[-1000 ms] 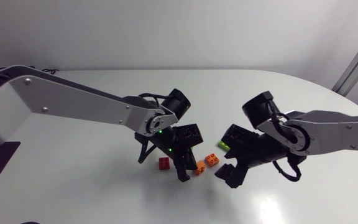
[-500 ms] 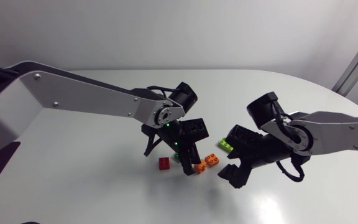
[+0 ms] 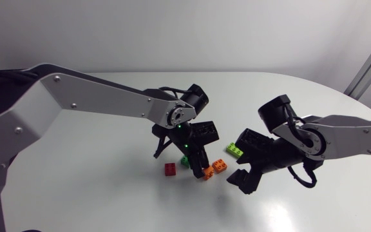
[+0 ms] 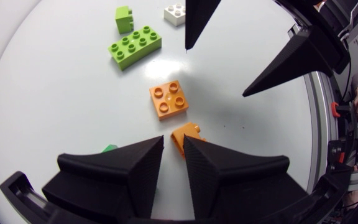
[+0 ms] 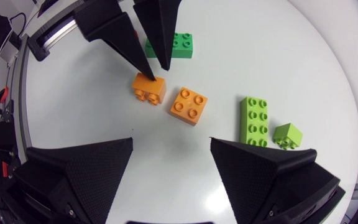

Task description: Separate the duplo bricks

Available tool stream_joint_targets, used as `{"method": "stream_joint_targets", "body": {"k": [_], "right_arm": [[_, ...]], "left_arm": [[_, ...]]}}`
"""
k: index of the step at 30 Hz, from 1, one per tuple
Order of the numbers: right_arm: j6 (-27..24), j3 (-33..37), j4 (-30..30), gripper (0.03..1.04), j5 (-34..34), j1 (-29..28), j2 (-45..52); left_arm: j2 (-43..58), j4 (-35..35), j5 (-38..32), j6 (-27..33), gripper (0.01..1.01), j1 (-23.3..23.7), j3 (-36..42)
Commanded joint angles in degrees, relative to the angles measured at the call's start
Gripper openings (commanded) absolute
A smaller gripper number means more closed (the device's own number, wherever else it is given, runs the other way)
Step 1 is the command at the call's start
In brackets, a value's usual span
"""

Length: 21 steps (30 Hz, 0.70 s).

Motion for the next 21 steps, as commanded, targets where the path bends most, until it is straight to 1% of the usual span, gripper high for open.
{"method": "stream_joint_targets", "body": {"k": [1,15,21], "right_arm": [[-1.3,-1.1,-0.2,0.9,-0.2,-0.4,-0.2],[-1.5,-0.6,-0.9,0.9,-0.2,-0.3,-0.3],[-0.9,0.6,-1.8,0.9,-0.2,0.4,-1.0]], "left_arm": [[2.9,-0.9,-1.1,0.6,0.259,1.0,1.3],[3.0,-4.4,-2.4,1.2,0.259,2.3,2.3],[-2.4,-5.5,-2.0,1.4,0.261,3.6,1.9]]}}
